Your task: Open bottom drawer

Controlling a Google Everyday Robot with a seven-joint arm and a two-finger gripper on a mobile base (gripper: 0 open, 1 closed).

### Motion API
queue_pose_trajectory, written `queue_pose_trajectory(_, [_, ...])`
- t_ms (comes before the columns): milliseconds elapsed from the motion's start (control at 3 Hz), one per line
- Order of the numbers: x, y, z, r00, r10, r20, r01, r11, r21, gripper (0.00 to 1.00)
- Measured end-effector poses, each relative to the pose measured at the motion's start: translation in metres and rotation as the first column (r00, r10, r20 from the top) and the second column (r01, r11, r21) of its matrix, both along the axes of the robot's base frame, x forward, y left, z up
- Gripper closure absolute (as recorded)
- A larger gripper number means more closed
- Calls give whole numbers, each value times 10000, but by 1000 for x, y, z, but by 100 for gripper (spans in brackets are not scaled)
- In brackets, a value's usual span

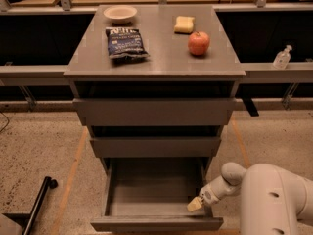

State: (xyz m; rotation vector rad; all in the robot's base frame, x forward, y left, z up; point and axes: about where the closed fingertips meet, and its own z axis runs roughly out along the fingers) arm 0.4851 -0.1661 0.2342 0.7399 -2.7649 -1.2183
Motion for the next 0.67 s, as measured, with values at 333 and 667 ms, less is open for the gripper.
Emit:
queue_pose_trajectory(333, [13, 16, 36, 9923, 347, 1186, -376, 9990, 222, 62])
queue_pose_trajectory(667, [28, 28, 62, 9769, 402, 2099, -514, 9975, 482, 39])
